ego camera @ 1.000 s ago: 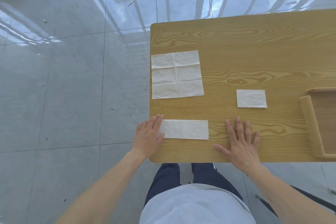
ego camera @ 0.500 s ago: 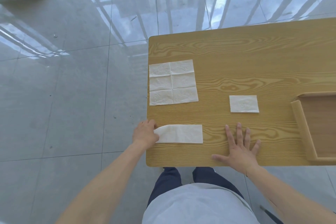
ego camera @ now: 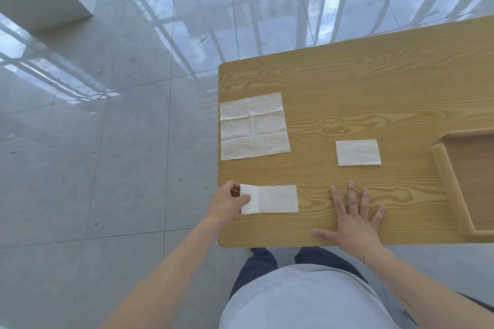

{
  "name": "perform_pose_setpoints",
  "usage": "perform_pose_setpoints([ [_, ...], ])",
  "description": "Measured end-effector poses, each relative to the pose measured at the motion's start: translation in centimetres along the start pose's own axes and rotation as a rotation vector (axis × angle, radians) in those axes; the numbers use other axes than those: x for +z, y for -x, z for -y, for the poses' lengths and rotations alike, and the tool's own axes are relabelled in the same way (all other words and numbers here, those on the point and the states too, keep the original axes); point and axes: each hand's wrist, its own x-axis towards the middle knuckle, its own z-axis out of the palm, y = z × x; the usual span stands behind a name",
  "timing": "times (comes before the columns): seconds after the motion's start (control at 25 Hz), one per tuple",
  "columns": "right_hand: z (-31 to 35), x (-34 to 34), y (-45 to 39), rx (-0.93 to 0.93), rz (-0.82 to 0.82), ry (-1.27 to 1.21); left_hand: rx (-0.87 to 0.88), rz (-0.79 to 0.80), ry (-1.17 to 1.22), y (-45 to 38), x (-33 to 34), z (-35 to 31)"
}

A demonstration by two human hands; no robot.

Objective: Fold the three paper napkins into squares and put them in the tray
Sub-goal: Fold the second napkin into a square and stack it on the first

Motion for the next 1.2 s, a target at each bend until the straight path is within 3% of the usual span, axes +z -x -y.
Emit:
perform_pose_setpoints([
  [0.24, -0.3, -0.1, 0.1, -0.033, -0.020, 0.020, 0.055, 0.074, -0.052, 0.9, 4.8, -3.2],
  [0.64, -2.1, 0.0, 0.7, -0.123, -0.063, 0.045, -0.026, 0.113, -0.062, 0.4, 9.6, -4.2],
  [0.88, -1.9, 0.1, 0.8, -0.133, -0.109, 0.041, -0.018, 0.006, -0.014, 0.6, 8.8, -2.9],
  [1.0, -1.0, -0.4, 0.7, -0.114, -0.205, 0.025, 0.008, -0.071, -0.094, 0.2, 6.9, -1.6],
  [1.2, 2.1, -2.1, -0.9, -0.255, -0.326, 0.016, 0.150, -0.106, -0.425, -1.3, 4.4, -0.5],
])
